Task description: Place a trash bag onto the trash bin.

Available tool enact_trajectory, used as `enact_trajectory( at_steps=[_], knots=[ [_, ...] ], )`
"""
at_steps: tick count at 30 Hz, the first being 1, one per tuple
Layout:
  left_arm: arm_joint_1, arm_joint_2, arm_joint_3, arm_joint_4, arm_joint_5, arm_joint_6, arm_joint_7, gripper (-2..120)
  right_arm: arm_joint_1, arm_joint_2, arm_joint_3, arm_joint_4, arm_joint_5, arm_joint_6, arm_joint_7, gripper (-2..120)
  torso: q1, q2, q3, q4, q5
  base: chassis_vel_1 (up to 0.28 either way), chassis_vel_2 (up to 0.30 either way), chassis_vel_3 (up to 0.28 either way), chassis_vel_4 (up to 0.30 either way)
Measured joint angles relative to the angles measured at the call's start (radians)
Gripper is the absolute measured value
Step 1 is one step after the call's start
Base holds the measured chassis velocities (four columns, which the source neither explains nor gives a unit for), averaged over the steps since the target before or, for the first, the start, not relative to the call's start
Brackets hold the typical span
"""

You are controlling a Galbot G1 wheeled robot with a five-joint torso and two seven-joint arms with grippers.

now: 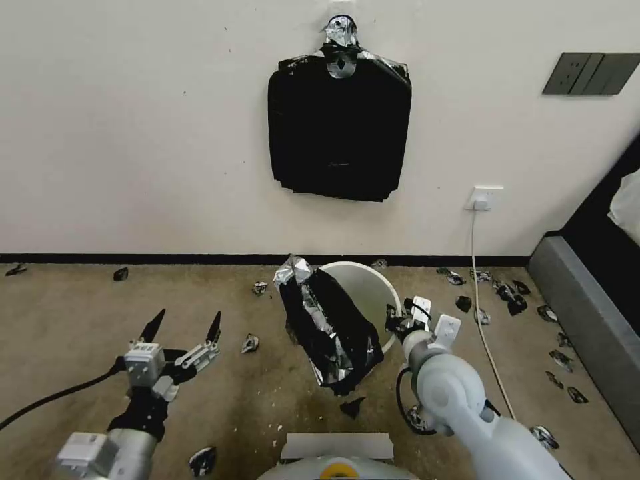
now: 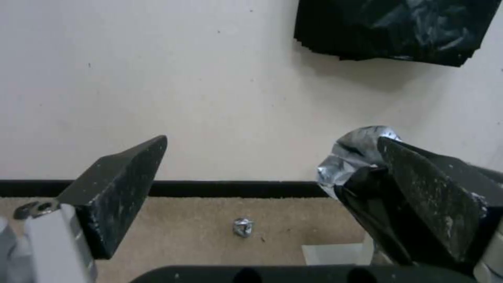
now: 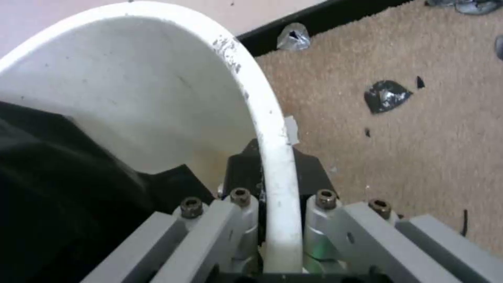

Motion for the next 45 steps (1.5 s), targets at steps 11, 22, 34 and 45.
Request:
enact_trajectory(
  at_steps=[11,22,34,45],
  knots=[
    [0.002,0.002,0.004,0.002,0.0,0.0,-0.001,100,-0.004,0.004,-0.013,-0.004,-0.013,0.002,0.025,17,0.0,0.0,0.0,0.0,0.0004,0.0,0.0,0.0,0.0],
    [0.0,0.001,0.009,0.004,0.0,-0.001,-0.001,100,-0.003,-0.067,0.014,0.104,-0.066,-0.005,0.027,57,0.0,0.0,0.0,0.0002,0.0003,0.0,0.0,0.0,0.0],
    [-0.004,0.001,0.007,0.018,0.0,0.001,-0.013,100,0.065,-0.371,-0.108,0.328,-0.437,-0.113,-0.455,99,0.0,0.0,0.0,-0.0001,-0.0001,0.0,0.0,0.0,0.0],
    [-0.01,-0.009,0.005,0.019,0.01,0.014,-0.02,100,0.426,-0.322,-0.457,0.265,-0.394,-0.373,-0.446,100,0.0,0.0,0.0,0.0002,0.0,0.0,0.0,0.0,0.0]
  ],
)
